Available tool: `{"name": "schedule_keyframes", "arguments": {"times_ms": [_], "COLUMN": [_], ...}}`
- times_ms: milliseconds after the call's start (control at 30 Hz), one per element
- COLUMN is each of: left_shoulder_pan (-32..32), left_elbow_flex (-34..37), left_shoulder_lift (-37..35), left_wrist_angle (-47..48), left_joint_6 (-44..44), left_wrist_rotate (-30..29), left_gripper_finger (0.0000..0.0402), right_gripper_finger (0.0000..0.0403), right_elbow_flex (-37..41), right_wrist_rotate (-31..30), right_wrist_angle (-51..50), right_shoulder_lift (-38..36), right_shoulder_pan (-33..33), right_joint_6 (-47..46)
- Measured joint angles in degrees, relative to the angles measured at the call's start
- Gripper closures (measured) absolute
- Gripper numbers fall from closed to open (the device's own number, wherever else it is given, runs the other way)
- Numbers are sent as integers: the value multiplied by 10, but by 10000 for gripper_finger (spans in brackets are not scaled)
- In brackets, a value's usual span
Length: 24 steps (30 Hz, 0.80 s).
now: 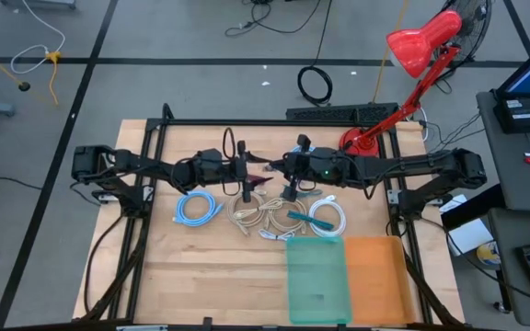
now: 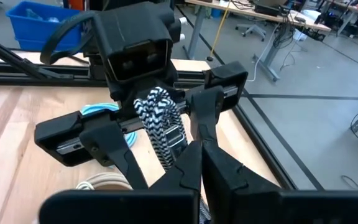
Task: Pick & Place USB Port
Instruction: Put the black charger cable into the orange bin
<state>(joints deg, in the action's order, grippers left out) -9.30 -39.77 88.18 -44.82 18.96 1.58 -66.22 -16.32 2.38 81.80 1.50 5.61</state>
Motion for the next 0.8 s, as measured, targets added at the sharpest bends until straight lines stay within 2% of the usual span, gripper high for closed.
{"name": "schedule_keyframes", "arguments": {"times_ms": [400,500,633,800], "left_shoulder_pan": [0,0,0,-2], "left_elbow_flex": [0,0,0,0], "left_shoulder_lift": [0,0,0,0], "left_wrist_angle": [0,0,1,6], "left_joint_6": [1,1,0,0], "left_wrist_rotate": [1,1,1,22], "left_gripper_finger": [161,173,228,346], "right_gripper_finger": [403,403,403,403], "right_elbow_flex": [0,0,0,0], "right_wrist_rotate": [1,1,0,0], "right_wrist_angle": [39,39,39,39], "right_shoulder_lift": [0,0,0,0], "right_shoulder_pan": [-10,-13,-13,-13], "right_joint_6": [12,13,15,26]}}
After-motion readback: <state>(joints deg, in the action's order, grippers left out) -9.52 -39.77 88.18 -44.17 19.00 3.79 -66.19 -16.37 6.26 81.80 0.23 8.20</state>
